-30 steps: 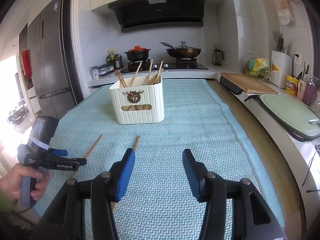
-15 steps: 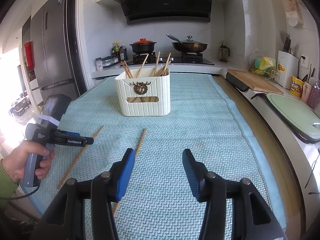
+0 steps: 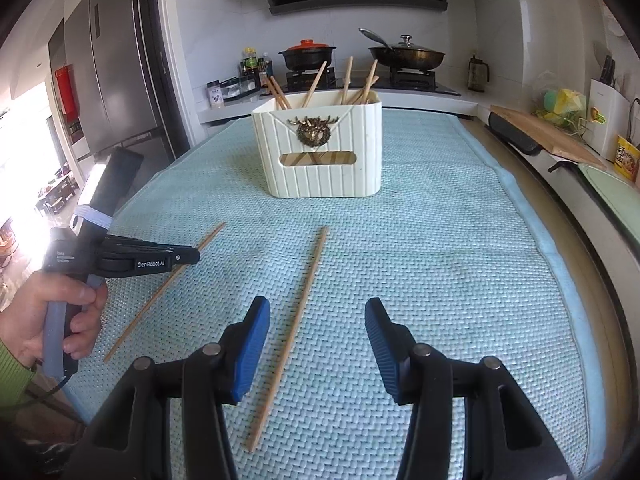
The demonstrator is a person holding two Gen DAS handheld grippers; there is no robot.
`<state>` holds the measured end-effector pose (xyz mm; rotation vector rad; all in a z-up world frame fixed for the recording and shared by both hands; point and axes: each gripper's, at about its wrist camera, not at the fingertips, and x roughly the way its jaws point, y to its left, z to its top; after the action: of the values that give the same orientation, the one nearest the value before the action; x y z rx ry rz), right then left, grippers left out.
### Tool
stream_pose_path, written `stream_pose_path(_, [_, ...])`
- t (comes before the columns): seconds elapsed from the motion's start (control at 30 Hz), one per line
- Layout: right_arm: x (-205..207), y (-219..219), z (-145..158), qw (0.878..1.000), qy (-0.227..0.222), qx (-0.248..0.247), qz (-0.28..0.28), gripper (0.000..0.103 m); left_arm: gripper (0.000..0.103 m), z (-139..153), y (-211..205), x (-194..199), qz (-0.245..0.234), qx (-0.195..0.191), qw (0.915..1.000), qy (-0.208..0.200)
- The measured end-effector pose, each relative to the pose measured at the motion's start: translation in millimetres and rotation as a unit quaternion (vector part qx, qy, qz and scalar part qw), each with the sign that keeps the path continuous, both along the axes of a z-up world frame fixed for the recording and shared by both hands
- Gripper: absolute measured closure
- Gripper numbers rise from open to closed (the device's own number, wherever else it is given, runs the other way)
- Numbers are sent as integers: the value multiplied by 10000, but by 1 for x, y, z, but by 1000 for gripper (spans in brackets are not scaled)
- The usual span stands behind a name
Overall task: Organize utensils
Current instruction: 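Grasp a chopstick with the left tool while the right tool grasps the other, then lift both chopsticks and carry them over the holder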
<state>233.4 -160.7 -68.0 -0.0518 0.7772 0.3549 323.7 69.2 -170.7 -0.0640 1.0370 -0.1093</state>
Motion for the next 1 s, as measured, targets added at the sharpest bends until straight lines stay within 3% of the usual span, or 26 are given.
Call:
stream_pose_path(0.27, [47,30,-33,9983,562,-129,39,56,99,0,-1,-18,17,-90,10000,6])
stream_pose_path(0.37, [56,38,-42,9968,752,-248,75,65,99,1,-4,-20,-24,-24,10000,4])
stream_pose_path(0.5, [63,52,-53,9941,922,-528,199,68,98,1,-8,-21,-85,60,9999,-16])
stream_pose_path(0.67, [77,60,-54,9918,987,-789,182,69,98,1,-8,-19,-133,28,9999,7])
stream_pose_path(0.8, [96,60,-52,9895,1113,-892,213,86,97,2,-10,-13,-219,102,9997,47])
stream_pose_path(1.0, [123,69,-51,9874,1198,-978,341,88,99,4,-10,-2,-288,131,9995,64])
